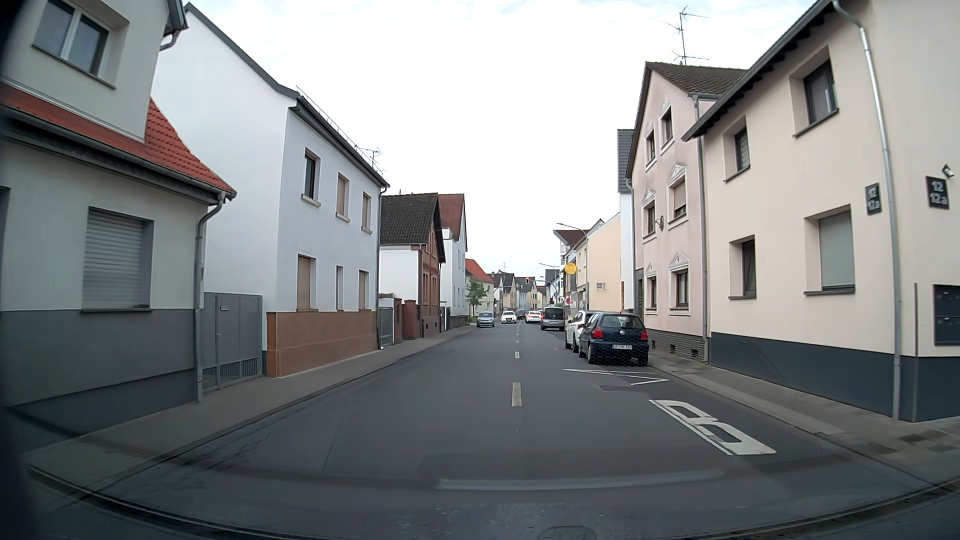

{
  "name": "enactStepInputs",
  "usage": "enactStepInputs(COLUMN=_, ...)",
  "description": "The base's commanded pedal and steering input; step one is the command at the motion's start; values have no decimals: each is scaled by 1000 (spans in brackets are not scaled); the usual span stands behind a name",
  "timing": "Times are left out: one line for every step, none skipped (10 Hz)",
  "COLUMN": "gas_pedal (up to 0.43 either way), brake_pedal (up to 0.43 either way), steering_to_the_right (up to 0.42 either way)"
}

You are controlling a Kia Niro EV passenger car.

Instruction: Follow the waypoints while adhering to traffic rules and regulations

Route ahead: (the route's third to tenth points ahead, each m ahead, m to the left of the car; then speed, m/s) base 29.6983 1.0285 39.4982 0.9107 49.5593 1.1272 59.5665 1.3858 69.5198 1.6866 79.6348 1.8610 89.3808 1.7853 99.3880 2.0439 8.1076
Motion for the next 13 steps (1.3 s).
enactStepInputs(gas_pedal=20, brake_pedal=0, steering_to_the_right=0)
enactStepInputs(gas_pedal=0, brake_pedal=0, steering_to_the_right=0)
enactStepInputs(gas_pedal=0, brake_pedal=0, steering_to_the_right=0)
enactStepInputs(gas_pedal=0, brake_pedal=0, steering_to_the_right=0)
enactStepInputs(gas_pedal=0, brake_pedal=0, steering_to_the_right=0)
enactStepInputs(gas_pedal=0, brake_pedal=0, steering_to_the_right=0)
enactStepInputs(gas_pedal=0, brake_pedal=0, steering_to_the_right=0)
enactStepInputs(gas_pedal=0, brake_pedal=0, steering_to_the_right=0)
enactStepInputs(gas_pedal=0, brake_pedal=0, steering_to_the_right=0)
enactStepInputs(gas_pedal=0, brake_pedal=0, steering_to_the_right=0)
enactStepInputs(gas_pedal=0, brake_pedal=0, steering_to_the_right=0)
enactStepInputs(gas_pedal=0, brake_pedal=0, steering_to_the_right=0)
enactStepInputs(gas_pedal=0, brake_pedal=0, steering_to_the_right=0)
